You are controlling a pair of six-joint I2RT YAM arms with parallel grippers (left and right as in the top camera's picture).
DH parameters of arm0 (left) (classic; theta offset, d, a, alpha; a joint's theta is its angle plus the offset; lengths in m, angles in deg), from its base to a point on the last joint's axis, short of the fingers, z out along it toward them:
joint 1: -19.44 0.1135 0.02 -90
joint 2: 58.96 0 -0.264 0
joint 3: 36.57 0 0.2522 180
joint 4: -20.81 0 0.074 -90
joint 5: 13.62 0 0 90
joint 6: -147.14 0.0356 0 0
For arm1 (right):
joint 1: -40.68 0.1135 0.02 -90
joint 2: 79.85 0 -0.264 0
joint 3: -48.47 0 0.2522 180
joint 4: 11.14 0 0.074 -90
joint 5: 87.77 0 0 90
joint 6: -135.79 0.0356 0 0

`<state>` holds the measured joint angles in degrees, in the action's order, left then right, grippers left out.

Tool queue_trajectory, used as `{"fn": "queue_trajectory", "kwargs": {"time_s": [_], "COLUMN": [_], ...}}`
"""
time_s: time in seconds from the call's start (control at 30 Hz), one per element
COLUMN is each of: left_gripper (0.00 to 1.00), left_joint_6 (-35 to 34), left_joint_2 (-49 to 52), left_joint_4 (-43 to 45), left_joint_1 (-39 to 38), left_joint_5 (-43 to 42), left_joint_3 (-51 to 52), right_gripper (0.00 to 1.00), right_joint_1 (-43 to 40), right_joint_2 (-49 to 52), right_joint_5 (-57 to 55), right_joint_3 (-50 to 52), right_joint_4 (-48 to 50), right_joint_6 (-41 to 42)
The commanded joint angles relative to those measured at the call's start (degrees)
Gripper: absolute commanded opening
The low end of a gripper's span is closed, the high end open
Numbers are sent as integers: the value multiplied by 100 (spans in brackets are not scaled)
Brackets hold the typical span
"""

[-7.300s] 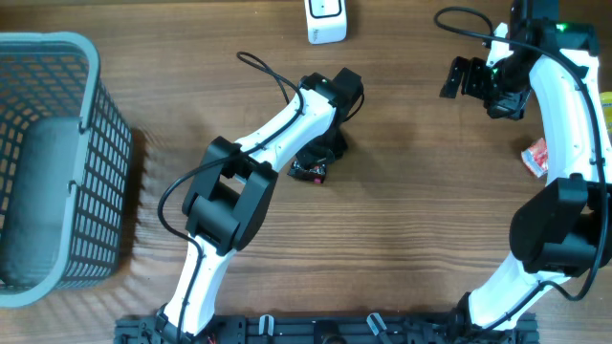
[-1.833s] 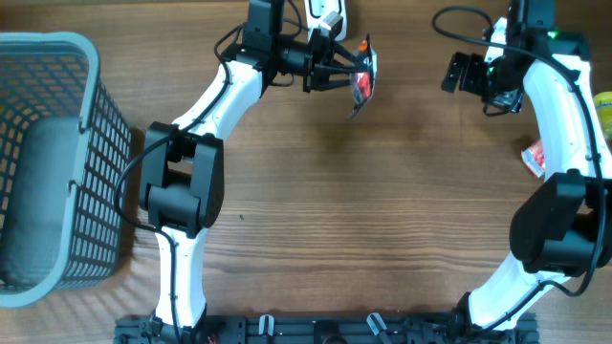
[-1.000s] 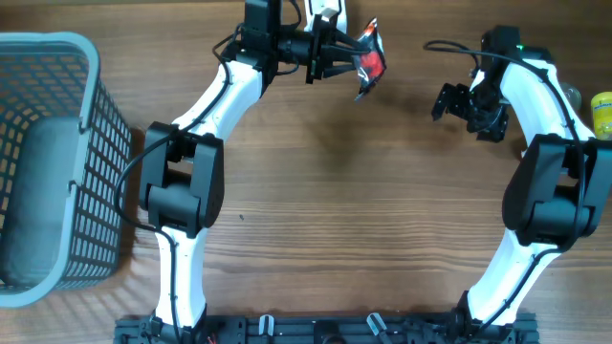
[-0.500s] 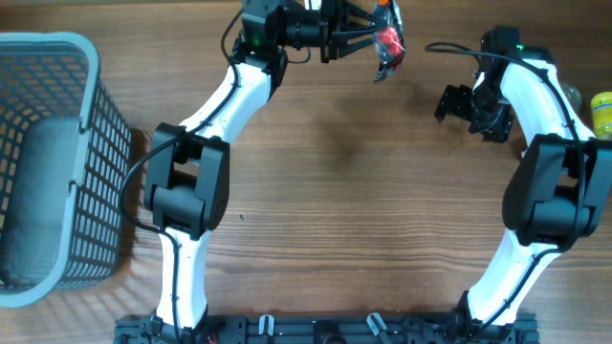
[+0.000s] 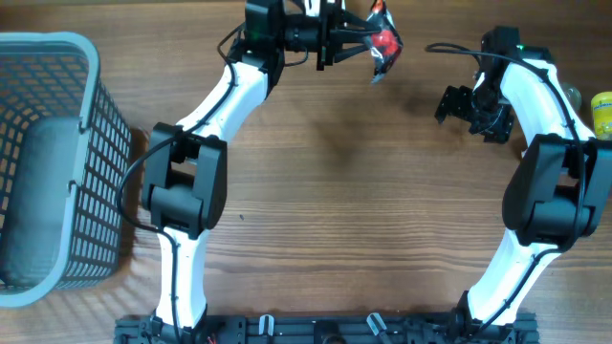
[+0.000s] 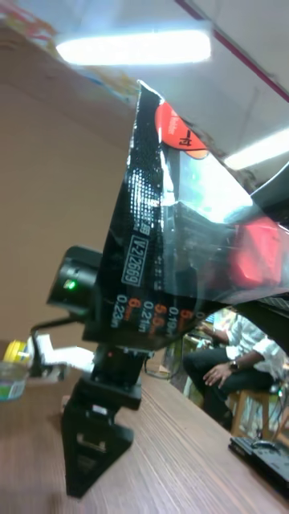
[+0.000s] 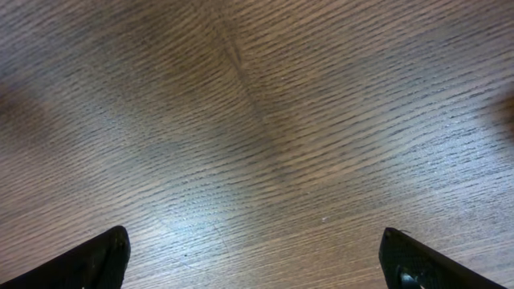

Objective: Scan the item barcode

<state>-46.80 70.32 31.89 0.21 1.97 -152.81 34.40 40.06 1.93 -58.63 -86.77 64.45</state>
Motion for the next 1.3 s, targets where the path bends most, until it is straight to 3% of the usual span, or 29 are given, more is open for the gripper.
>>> {"fn": "queue_trajectory", "kwargs": {"time_s": [0.0, 0.1, 0.17, 0.57, 0.8, 0.9, 0.97, 1.03, 1.07, 1.1, 1.27], "left_gripper": [21, 21, 15, 18, 16, 16, 25, 42, 65, 99, 100], "left_joint_6": [-188, -468, -619, -1054, -872, -284, 175, 743, 1045, 1486, 3224], "left_joint_2": [-208, -208, -208, -208, -208, -208, -208, -208, -208, -208, -210], "left_joint_4": [-232, -243, -245, -240, -240, -243, -243, -243, -243, -243, -249], "left_joint_1": [177, 199, 197, 144, 144, 144, 131, 105, 101, 101, 177], "left_joint_5": [-31, -28, -28, 173, 236, 181, 72, -48, -120, -188, -315], "left_joint_3": [-59, -59, -59, -59, -59, -59, -59, -59, -59, -59, -59], "right_gripper": [100, 100, 100, 100, 100, 100, 99, 100, 100, 100, 100], "right_joint_1": [33, 33, 33, 33, 33, 33, 33, 33, 33, 33, 33], "right_joint_2": [74, 74, 74, 74, 74, 74, 74, 74, 74, 74, 74], "right_joint_5": [-140, -142, -201, -378, -382, -468, -485, -476, -439, -326, 201], "right_joint_3": [48, 48, 48, 48, 48, 48, 48, 48, 48, 48, 46], "right_joint_4": [-33, -33, -35, -22, -31, -31, -26, -20, -22, -15, 7], "right_joint_6": [105, 131, 247, 402, 378, 374, 356, 365, 367, 365, -4]}}
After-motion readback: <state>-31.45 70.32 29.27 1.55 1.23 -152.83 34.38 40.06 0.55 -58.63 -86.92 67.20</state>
